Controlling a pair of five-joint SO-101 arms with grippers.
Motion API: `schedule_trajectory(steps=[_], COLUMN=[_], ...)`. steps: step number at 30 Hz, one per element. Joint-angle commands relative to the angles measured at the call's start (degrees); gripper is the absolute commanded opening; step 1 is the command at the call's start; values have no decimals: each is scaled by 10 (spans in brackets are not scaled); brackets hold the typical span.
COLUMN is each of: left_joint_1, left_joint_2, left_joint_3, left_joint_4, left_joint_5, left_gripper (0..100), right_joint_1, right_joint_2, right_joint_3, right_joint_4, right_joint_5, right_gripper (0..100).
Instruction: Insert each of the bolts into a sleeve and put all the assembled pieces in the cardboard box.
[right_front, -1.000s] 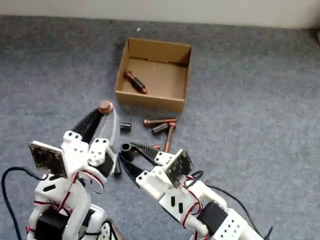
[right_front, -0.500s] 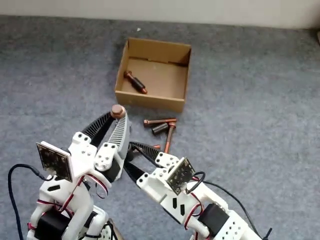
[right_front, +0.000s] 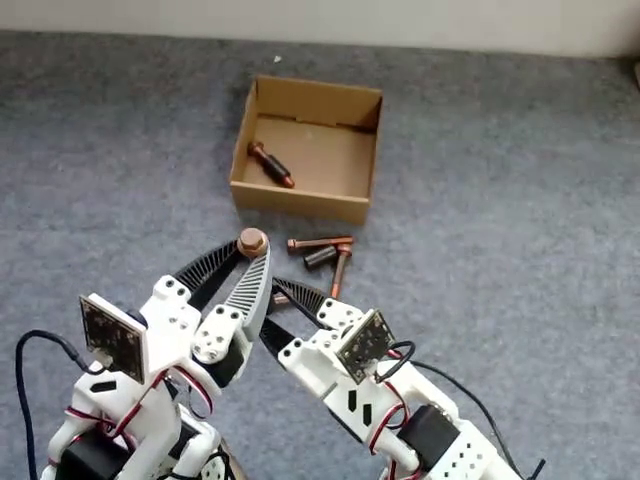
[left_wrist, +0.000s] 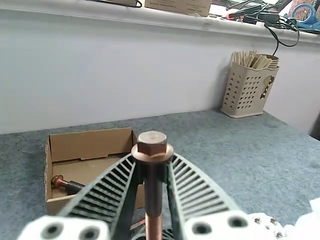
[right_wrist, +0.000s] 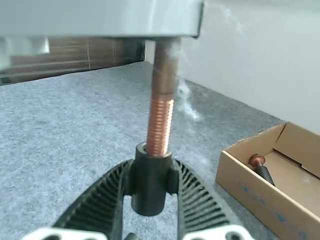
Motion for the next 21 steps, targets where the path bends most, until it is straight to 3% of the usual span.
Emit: schedule_trajectory(steps=[1, 12, 21], left_joint_1=[-25, -41, 22], left_joint_2=[-3, -3, -3], left_joint_3=[-20, 36, 36], left_joint_4=[3, 0, 4], left_joint_5=[-6, -4, -6], left_gripper=[5, 5, 5], right_joint_1=[9, 9, 9], right_joint_2=[-13, -13, -13], right_joint_3=[29, 27, 28], right_joint_4=[-15, -15, -15], right_joint_5=[5, 4, 5], right_gripper=[5, 5, 5])
